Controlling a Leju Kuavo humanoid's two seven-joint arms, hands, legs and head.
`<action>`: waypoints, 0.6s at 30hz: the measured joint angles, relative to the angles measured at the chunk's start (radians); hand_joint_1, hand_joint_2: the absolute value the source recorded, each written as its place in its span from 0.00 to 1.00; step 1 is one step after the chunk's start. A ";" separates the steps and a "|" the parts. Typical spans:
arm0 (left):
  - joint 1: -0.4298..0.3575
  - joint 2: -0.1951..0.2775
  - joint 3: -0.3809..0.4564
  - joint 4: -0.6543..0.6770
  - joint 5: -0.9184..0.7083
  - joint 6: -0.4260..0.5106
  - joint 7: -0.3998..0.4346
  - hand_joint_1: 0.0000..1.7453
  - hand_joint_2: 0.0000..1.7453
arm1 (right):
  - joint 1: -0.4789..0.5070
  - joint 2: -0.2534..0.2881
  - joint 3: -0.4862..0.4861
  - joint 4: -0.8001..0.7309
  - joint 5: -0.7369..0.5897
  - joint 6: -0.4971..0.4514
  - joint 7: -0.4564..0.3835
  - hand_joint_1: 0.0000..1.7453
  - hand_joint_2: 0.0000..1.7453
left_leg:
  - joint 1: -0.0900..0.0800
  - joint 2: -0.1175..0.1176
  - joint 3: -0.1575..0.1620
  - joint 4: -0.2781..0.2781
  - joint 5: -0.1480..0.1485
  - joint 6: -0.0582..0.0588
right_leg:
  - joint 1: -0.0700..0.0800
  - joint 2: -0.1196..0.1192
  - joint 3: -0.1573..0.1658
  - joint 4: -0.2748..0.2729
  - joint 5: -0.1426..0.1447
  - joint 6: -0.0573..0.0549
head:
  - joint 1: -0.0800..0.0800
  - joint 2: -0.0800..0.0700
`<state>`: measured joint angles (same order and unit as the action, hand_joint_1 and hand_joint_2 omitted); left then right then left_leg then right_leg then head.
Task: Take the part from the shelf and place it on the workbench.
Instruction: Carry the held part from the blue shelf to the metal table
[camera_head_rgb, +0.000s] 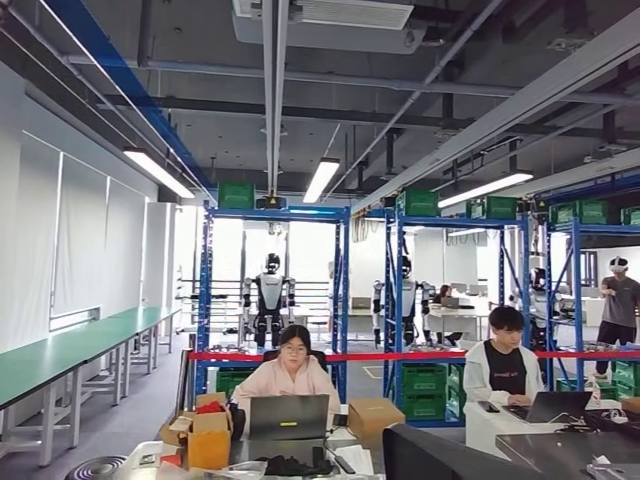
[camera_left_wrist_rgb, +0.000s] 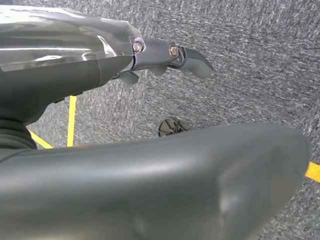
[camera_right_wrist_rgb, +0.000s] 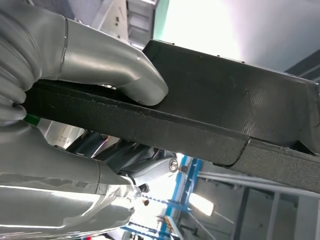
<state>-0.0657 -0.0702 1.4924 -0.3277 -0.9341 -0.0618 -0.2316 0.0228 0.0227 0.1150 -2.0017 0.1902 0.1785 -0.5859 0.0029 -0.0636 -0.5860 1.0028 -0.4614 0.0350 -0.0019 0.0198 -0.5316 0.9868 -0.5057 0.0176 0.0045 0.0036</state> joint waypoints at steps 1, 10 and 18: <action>0.001 0.000 0.000 0.000 0.000 0.000 0.000 0.00 1.00 | 0.000 0.000 0.000 0.000 0.000 0.000 0.000 1.00 1.00 | 0.000 -0.001 -0.001 -0.002 0.002 -0.007 | 0.002 -0.001 -0.002 -0.001 0.003 -0.004 | 0.000 0.000; -0.002 -0.002 -0.003 0.001 0.002 -0.002 -0.003 0.00 1.00 | -0.001 0.003 -0.003 0.001 -0.002 0.007 0.000 1.00 1.00 | 0.015 0.052 -0.113 0.265 -0.122 -0.046 | -0.011 -0.038 -0.002 -0.014 0.016 -0.027 | 0.000 0.000; -0.007 -0.004 -0.002 0.003 0.026 -0.005 -0.006 0.00 1.00 | -0.007 0.003 -0.005 0.001 -0.006 0.013 0.006 1.00 1.00 | 0.014 0.062 0.010 0.012 -0.023 -0.020 | -0.013 -0.042 -0.005 0.002 0.002 0.018 | 0.000 0.000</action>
<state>-0.0725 -0.0738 1.4900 -0.3248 -0.9081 -0.0670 -0.2378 0.0163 0.0255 0.1101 -2.0008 0.1838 0.1918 -0.5799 0.0171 -0.0021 -0.5762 1.0148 -0.4840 0.0152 -0.0150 -0.0219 -0.5362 0.9892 -0.5034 0.0353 0.0042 0.0037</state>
